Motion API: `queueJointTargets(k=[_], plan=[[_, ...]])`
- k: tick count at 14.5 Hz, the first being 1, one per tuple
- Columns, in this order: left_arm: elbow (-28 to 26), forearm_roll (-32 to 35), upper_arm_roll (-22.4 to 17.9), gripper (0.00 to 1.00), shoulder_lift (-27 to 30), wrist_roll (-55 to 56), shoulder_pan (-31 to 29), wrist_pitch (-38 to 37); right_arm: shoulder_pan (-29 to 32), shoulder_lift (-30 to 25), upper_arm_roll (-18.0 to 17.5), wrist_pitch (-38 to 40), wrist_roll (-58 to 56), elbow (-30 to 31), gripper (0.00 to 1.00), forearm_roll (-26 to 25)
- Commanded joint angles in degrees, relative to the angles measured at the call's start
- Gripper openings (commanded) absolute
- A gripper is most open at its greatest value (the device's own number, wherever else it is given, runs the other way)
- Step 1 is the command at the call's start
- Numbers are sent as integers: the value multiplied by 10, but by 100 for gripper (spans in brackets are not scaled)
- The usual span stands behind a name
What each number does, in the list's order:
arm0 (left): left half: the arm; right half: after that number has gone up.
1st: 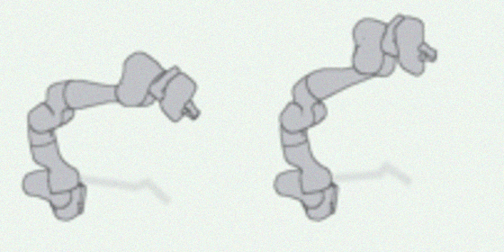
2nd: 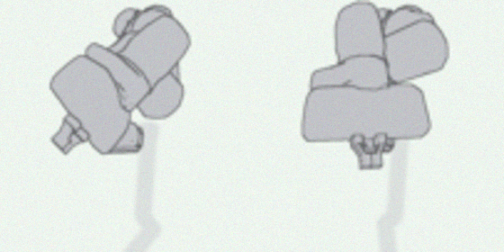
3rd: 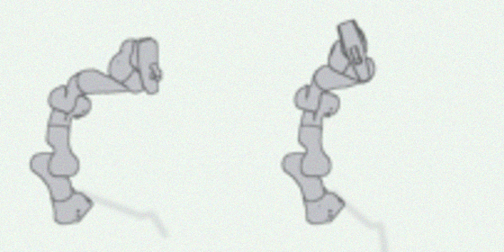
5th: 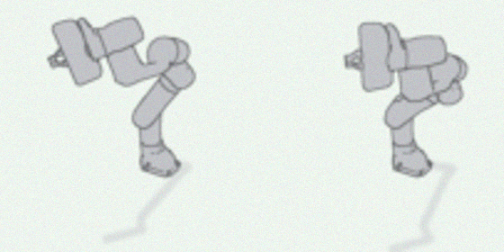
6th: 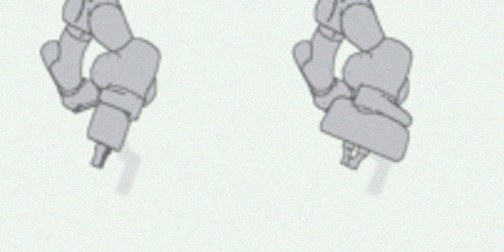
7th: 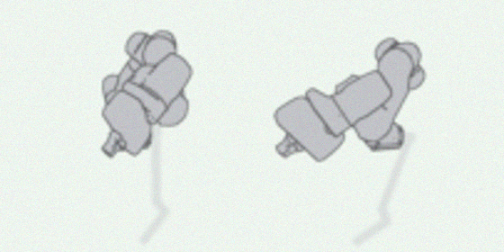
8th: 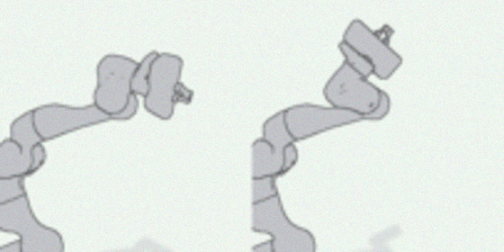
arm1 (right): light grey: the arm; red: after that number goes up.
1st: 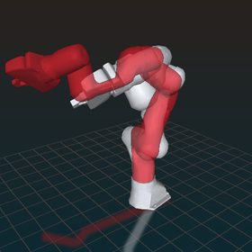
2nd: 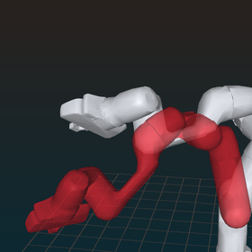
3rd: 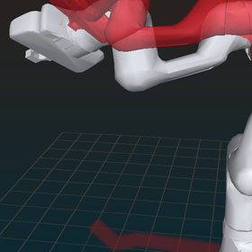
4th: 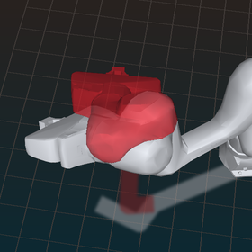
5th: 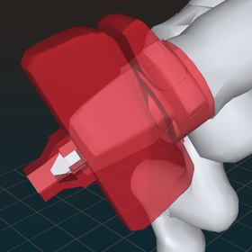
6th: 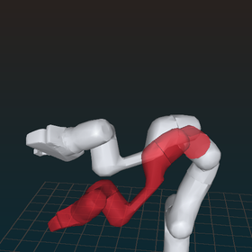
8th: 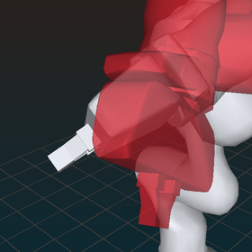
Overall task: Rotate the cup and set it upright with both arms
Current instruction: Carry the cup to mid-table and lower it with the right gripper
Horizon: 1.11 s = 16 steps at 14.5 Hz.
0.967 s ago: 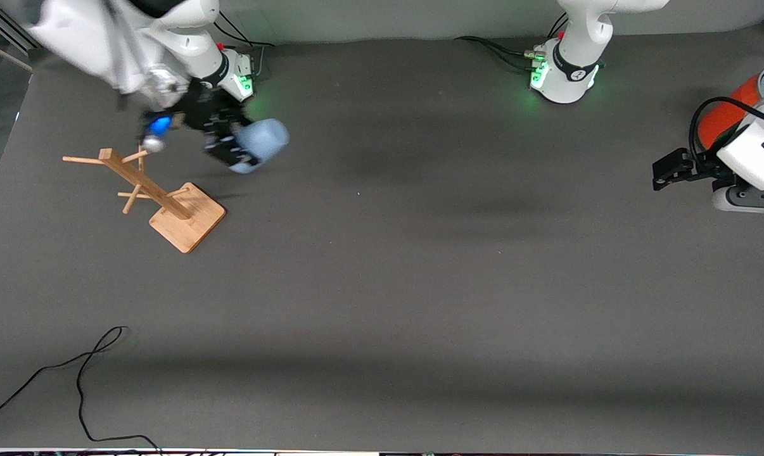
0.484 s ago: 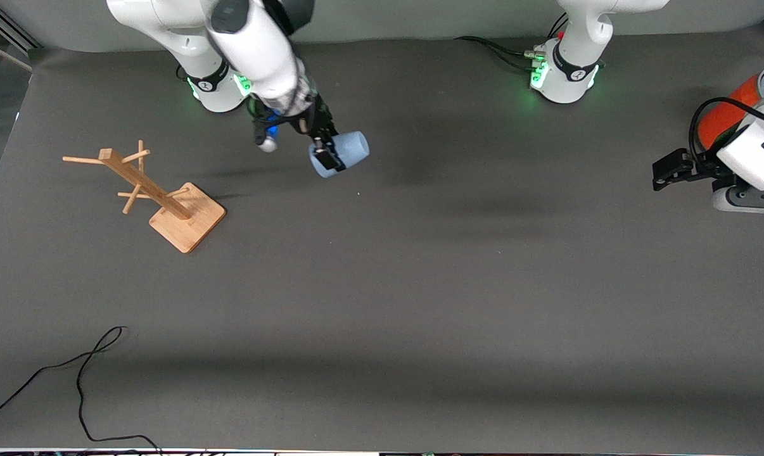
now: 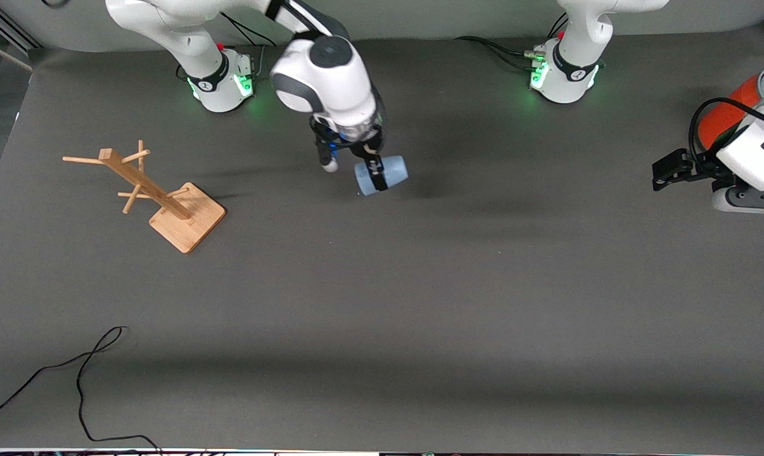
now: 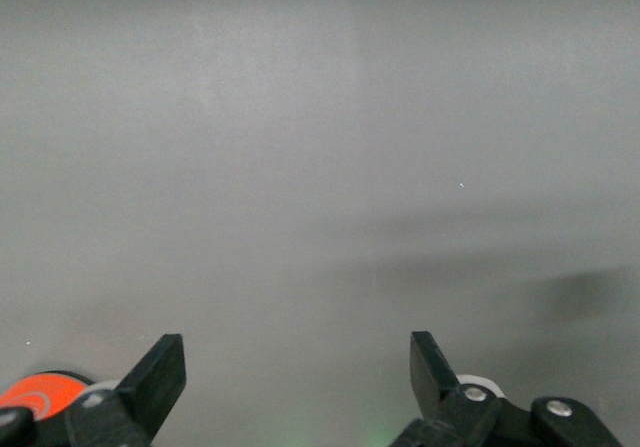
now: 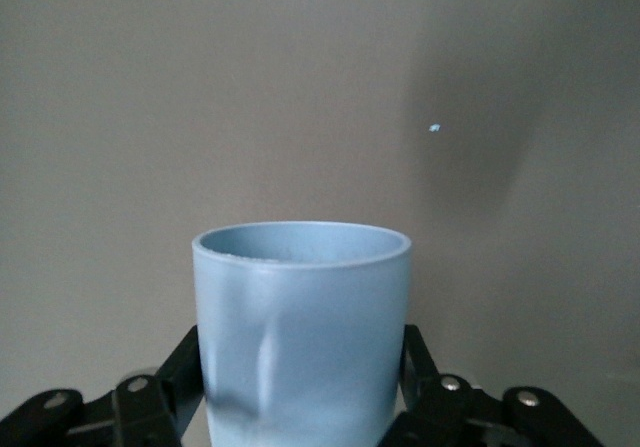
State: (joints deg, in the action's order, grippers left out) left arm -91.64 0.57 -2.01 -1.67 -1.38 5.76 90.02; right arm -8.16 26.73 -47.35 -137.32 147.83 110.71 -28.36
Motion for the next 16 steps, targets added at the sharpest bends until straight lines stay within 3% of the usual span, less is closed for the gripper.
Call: queueJointTargets(k=[1,4,6,8,9,10,13,16], plan=[[8,5,0,100,-4,-7,0,-3,-62,81,24,21,70,-66,48,-80],[8,5,-1,100,-5,-7,0,-2,-169,146,94,108,76,-147,49,-93],[7,5,-1,100,-4,-7,0,-3,-210,175,129,136,81,-176,49,-89],[6,5,-1,100,-4,-6,0,-5,-210,188,132,137,92,-177,56,-90],[6,5,-1,100,-4,3,0,-5,-211,188,132,138,93,-177,88,-88],[6,5,-1,100,-4,3,0,-5,-211,188,132,141,99,-178,100,-88],[5,3,-1,100,-4,3,0,-10,-211,188,125,202,95,-214,100,-90],[5,1,-1,100,-4,4,0,-12,-208,184,78,329,5,-284,100,-85]])
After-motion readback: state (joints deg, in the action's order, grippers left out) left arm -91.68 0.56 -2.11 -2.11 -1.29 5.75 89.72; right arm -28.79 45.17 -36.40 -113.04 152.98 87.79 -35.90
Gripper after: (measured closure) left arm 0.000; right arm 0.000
